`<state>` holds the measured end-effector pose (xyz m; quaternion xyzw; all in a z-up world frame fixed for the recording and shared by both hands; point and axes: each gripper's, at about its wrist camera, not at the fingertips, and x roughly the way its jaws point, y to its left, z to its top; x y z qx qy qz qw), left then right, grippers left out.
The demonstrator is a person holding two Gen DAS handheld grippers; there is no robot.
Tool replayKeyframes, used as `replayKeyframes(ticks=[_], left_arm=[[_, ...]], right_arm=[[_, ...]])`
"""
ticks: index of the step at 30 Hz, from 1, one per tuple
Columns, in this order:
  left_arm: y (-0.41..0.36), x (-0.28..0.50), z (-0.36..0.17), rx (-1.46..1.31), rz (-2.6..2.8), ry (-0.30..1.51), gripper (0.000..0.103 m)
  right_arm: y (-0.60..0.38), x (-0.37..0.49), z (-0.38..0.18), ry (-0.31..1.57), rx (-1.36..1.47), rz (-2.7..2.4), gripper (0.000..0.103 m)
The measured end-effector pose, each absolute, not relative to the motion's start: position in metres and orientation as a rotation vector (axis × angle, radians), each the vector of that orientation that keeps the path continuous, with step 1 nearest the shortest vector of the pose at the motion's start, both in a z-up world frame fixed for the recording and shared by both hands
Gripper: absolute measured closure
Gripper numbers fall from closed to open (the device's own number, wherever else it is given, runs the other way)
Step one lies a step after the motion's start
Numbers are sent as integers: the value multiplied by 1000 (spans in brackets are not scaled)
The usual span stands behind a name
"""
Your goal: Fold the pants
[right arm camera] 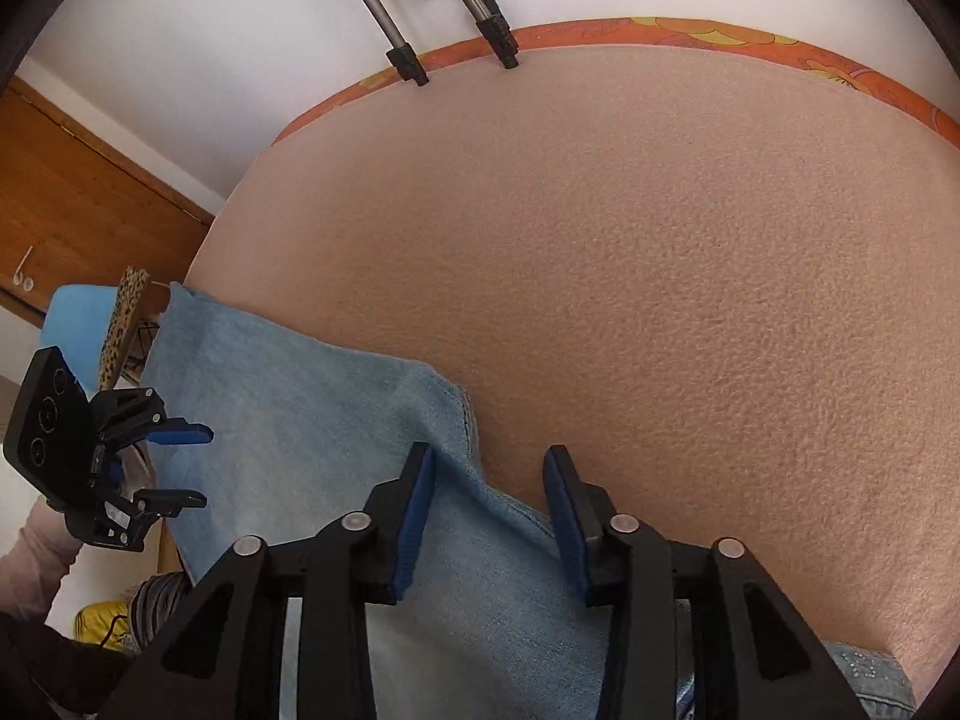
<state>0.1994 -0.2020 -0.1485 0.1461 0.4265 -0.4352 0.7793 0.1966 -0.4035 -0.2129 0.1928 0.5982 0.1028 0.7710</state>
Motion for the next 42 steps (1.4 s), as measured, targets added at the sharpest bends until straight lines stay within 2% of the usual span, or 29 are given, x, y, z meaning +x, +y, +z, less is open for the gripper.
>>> replayKeyframes(ticks=[1, 2, 7, 8, 10, 11, 17, 22, 25, 31, 32, 36, 37, 38, 41, 42], left_arm=[[-203, 200, -151, 321, -938, 924, 65], [-203, 200, -153, 326, -938, 928, 65], [-209, 198, -163, 357, -941, 952, 65], [-211, 197, -163, 365, -943, 952, 65], [-214, 195, -159, 373, -949, 946, 65], [-216, 194, -155, 375, -950, 937, 65], [-244, 207, -128, 333, -977, 892, 65], [-286, 233, -127, 244, -1001, 914, 60], [-312, 244, -138, 233, -992, 938, 60], [-338, 243, -160, 275, -977, 941, 59], [-338, 240, -160, 283, -976, 925, 59], [-335, 223, -156, 335, -960, 856, 59], [-334, 219, -155, 349, -958, 841, 59], [-334, 216, -155, 362, -952, 827, 59], [-332, 213, -157, 373, -933, 803, 59], [-331, 215, -158, 365, -924, 804, 59]], right_arm=[[-396, 195, -210, 1291, 377, 223, 94], [-389, 193, -205, 1281, 314, 223, 99], [-363, 184, -152, 1049, -25, 82, 103], [-363, 186, -152, 1048, -42, 67, 103], [-371, 191, -158, 1119, 10, 74, 97], [-381, 188, -156, 1130, 25, 48, 83], [-457, 134, -118, 1014, 225, -85, 46], [-536, 70, -129, 1017, 476, -233, 35], [-563, 49, -151, 1031, 615, -239, 35], [-567, 44, -186, 1036, 750, -154, 31], [-565, 43, -185, 1014, 742, -147, 27], [-548, 42, -185, 1010, 740, -74, 29], [-542, 43, -186, 1019, 724, -60, 45], [-537, 44, -188, 1028, 729, -46, 65], [-517, 34, -171, 957, 653, -107, 80], [-507, 28, -158, 921, 596, -134, 82]])
